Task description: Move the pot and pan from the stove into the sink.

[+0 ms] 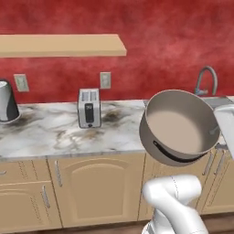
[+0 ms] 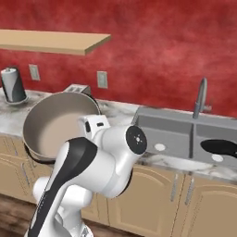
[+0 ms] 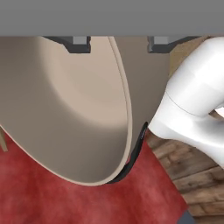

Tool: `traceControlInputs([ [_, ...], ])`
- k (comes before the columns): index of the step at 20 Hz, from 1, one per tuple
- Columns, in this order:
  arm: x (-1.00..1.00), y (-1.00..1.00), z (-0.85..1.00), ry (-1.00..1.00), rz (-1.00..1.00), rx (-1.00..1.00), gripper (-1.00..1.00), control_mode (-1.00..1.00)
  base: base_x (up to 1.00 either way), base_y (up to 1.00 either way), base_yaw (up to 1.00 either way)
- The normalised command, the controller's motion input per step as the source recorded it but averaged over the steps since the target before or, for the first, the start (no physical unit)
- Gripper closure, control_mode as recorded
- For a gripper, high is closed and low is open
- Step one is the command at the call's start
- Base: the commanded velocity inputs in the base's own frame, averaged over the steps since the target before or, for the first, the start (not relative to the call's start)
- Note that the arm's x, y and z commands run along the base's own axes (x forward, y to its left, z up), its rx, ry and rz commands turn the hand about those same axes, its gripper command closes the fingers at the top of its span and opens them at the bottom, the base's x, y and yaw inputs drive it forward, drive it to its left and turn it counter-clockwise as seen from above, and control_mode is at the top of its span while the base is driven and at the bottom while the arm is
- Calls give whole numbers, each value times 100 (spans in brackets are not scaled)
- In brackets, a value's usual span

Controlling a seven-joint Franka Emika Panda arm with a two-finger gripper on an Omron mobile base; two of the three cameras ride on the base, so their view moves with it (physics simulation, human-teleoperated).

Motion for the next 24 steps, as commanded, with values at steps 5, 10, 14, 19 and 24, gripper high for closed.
traceControlInputs([
  [5, 0, 0, 0, 0, 0, 0, 100, 100, 41, -87, 3],
  [10, 0, 0, 0, 0, 0, 0, 100, 100, 22, -82, 1],
  [14, 0, 0, 0, 0, 0, 0, 100, 100, 7, -76, 0],
  [19, 0, 0, 0, 0, 0, 0, 100, 100, 0, -45, 0],
  [24, 0, 0, 0, 0, 0, 0, 100, 100, 0, -1, 0],
])
